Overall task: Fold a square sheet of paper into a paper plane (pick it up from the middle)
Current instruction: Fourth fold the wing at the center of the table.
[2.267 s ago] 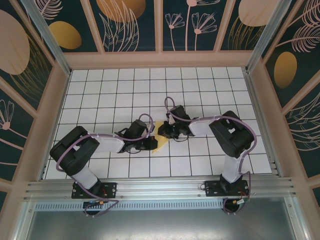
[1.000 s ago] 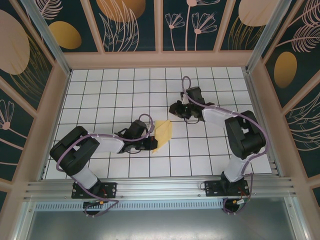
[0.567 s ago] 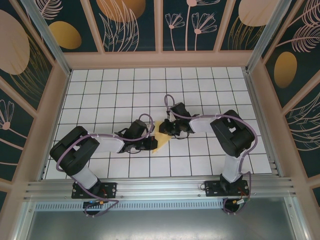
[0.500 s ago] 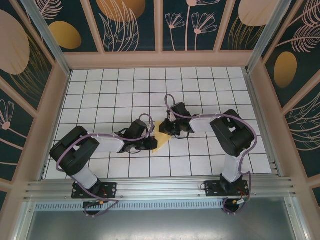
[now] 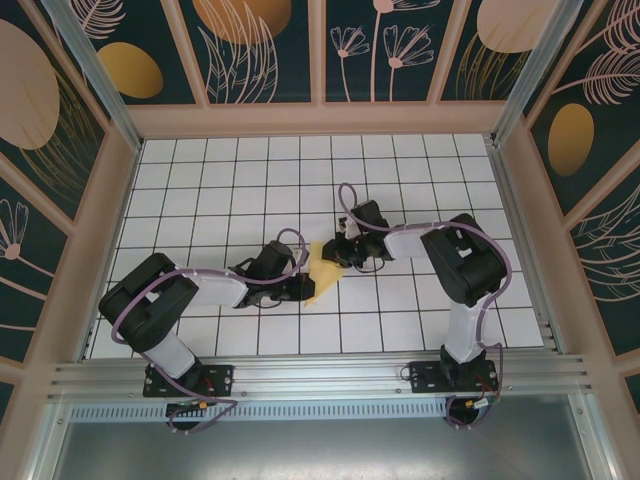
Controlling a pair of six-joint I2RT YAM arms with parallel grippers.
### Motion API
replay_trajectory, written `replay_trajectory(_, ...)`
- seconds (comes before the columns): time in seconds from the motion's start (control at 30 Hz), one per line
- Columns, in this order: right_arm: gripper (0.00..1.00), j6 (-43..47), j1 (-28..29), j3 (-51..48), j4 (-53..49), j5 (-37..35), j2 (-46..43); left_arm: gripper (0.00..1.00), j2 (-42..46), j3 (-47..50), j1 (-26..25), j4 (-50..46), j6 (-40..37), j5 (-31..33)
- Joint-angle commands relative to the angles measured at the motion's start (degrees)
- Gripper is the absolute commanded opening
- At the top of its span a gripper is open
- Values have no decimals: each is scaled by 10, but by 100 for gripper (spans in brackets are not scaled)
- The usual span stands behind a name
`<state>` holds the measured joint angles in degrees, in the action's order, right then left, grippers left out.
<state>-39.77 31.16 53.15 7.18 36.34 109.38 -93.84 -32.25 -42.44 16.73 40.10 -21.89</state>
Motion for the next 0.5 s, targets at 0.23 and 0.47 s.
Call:
replay_trajectory(0.23, 19, 25, -67, 35, -15, -82, 26, 0, -21, 28, 0, -120, -5, 42)
replay_trajectory(0.47, 20, 33, -66, 29, -42, -95, -48, 0, -15, 18, 0, -119, -3, 38)
